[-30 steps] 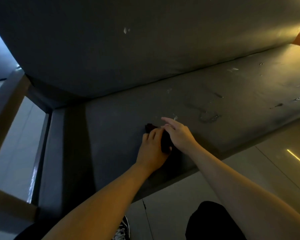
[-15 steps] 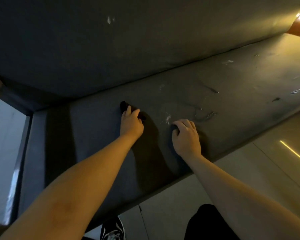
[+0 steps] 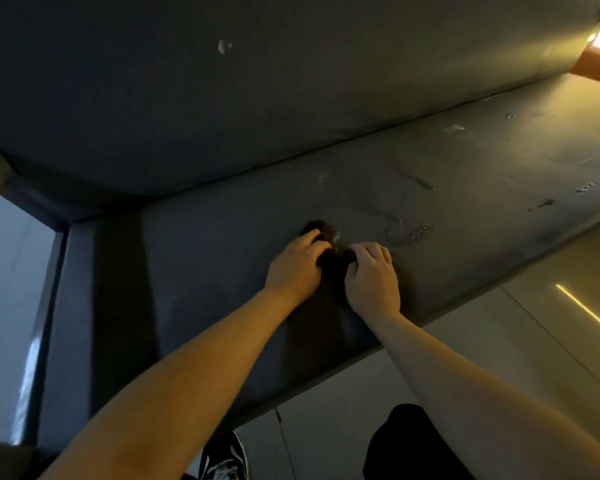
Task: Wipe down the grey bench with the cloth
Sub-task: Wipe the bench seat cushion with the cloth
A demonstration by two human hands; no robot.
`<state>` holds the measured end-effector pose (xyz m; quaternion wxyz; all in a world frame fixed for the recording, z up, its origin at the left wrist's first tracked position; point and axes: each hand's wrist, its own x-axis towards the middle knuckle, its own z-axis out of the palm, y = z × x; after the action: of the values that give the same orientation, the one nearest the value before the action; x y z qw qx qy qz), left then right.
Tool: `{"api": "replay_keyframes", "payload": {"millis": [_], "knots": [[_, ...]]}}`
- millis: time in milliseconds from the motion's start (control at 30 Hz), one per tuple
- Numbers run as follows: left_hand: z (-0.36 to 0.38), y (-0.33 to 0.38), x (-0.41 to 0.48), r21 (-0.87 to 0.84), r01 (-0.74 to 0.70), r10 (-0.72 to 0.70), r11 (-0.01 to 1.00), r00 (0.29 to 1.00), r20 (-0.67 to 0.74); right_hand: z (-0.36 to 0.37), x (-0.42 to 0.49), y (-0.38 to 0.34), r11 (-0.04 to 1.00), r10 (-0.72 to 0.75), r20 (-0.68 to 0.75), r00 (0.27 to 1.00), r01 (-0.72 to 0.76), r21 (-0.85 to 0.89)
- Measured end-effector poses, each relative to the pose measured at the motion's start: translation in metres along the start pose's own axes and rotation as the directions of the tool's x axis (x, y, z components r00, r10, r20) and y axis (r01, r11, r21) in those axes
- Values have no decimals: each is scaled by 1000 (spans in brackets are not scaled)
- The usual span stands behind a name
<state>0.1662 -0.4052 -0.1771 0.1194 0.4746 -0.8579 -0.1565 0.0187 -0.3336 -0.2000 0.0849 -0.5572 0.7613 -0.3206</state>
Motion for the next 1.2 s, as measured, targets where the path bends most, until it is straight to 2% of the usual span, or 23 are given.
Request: {"api": "replay_keyframes", "payload": {"millis": [167,233,300,400,600,733,833,933,1067,1133,1200], "knots": [[-13,-46,30,-88,273,-281,958,955,-97,3,0,2,1000,-11,-27,1000,11,8],[-11,-43,38,-150,304,-320,941,943,-92,4,1,1,999,13,-65,998,-11,33],[-3,-26,44,-178,240,-256,954,964,-71,3,2,1,996,47,-105,993,-39,74],[15,12,48,-200,66,-63,978,998,20,3,5,4,984,114,-163,980,-89,156],[20,29,20,-201,-144,168,969,980,107,-2,7,7,938,230,-146,962,-179,295],[20,31,-17,-224,-258,277,940,959,58,-7,-6,5,976,154,-140,978,-128,179],[17,32,-17,-143,-284,297,948,951,81,-7,-20,6,993,100,-132,986,-90,79],[12,22,-7,-40,-225,228,973,971,68,-7,-24,10,995,90,-133,987,-84,50],[2,-10,10,31,16,-15,999,999,-34,-4,-23,11,995,89,-137,986,-82,60],[-1,-20,17,16,136,-135,991,989,-58,-4,-22,11,995,86,-156,984,-77,60],[1,-18,17,-74,197,-202,978,977,-62,-4,-22,11,994,78,-165,983,-65,83]]}}
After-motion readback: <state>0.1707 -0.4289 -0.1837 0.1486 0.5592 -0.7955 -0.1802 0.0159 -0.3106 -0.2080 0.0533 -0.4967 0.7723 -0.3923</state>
